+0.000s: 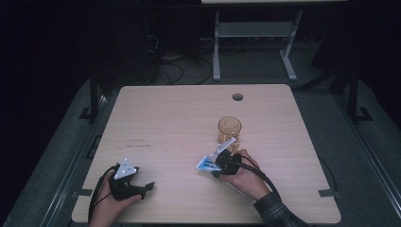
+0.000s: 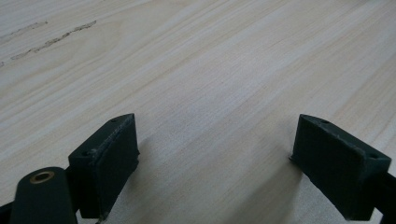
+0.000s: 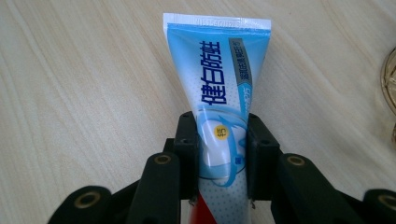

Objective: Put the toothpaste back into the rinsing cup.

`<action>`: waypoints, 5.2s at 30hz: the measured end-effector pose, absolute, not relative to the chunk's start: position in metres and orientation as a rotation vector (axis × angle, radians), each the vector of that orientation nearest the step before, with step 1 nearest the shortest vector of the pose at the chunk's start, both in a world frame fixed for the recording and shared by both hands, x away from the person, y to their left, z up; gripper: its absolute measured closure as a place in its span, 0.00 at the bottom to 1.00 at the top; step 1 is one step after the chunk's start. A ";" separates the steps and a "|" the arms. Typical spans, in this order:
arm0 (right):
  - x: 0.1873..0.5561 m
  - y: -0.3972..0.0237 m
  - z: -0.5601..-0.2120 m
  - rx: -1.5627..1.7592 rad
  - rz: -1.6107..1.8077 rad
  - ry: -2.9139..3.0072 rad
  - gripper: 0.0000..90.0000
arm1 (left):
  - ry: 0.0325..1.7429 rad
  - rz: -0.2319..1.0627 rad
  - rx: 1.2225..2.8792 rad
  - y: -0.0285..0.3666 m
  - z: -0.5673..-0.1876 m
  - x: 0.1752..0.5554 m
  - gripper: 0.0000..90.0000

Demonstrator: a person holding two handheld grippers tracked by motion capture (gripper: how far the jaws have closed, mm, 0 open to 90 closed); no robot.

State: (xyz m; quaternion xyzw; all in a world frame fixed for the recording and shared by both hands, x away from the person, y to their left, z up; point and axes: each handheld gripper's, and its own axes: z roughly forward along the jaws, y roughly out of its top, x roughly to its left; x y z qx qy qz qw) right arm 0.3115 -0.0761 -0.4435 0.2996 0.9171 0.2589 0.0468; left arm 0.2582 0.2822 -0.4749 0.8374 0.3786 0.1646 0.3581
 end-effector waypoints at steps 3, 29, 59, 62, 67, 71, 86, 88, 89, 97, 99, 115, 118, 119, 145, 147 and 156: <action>0.312 -0.078 -0.443 0.925 0.811 2.802 0.79 | 0.977 0.424 2.161 0.282 -0.475 0.258 0.15; 0.310 -0.097 -0.418 0.954 1.135 2.746 0.81 | 0.975 0.425 2.161 0.282 -0.475 0.258 0.15; 0.308 -0.116 -0.386 0.911 1.465 2.574 0.81 | 0.978 0.425 2.158 0.282 -0.475 0.258 0.15; 0.308 -0.118 -0.381 0.912 1.496 2.544 0.81 | 0.978 0.424 2.158 0.282 -0.475 0.258 0.15; 0.308 -0.123 -0.375 0.910 1.542 2.509 0.81 | 0.978 0.425 2.158 0.282 -0.475 0.258 0.15; 0.308 -0.128 -0.372 0.919 1.572 2.477 0.81 | 0.978 0.425 2.158 0.282 -0.475 0.258 0.15; 0.315 -0.141 -0.349 0.931 1.633 2.374 0.81 | 0.978 0.424 2.159 0.282 -0.475 0.258 0.15; 0.317 -0.142 -0.347 0.935 1.643 2.361 0.81 | 0.979 0.423 2.158 0.282 -0.475 0.258 0.15; 0.318 -0.142 -0.346 0.935 1.644 2.358 0.81 | 0.979 0.423 2.158 0.282 -0.475 0.258 0.15; 0.323 -0.144 -0.338 0.942 1.657 2.322 0.81 | 0.978 0.424 2.159 0.282 -0.475 0.258 0.15; 0.325 -0.145 -0.335 0.941 1.659 2.312 0.81 | 0.978 0.424 2.159 0.282 -0.475 0.258 0.15; 0.342 -0.151 -0.317 0.965 1.653 2.243 0.81 | 0.977 0.423 2.159 0.282 -0.475 0.258 0.15; 0.347 -0.152 -0.314 0.973 1.652 2.228 0.81 | 0.978 0.424 2.157 0.282 -0.475 0.258 0.15; 0.349 -0.152 -0.313 0.976 1.651 2.224 0.81 | 0.977 0.423 2.159 0.282 -0.475 0.258 0.15; 0.400 -0.152 -0.302 1.028 1.614 2.164 0.81 | 0.976 0.422 2.160 0.283 -0.475 0.259 0.15; 0.405 -0.150 -0.302 1.025 1.600 2.166 0.81 | 0.976 0.422 2.160 0.283 -0.475 0.259 0.15; 0.418 -0.146 -0.304 1.035 1.604 2.165 0.81 | 0.974 0.425 2.162 0.283 -0.475 0.259 0.15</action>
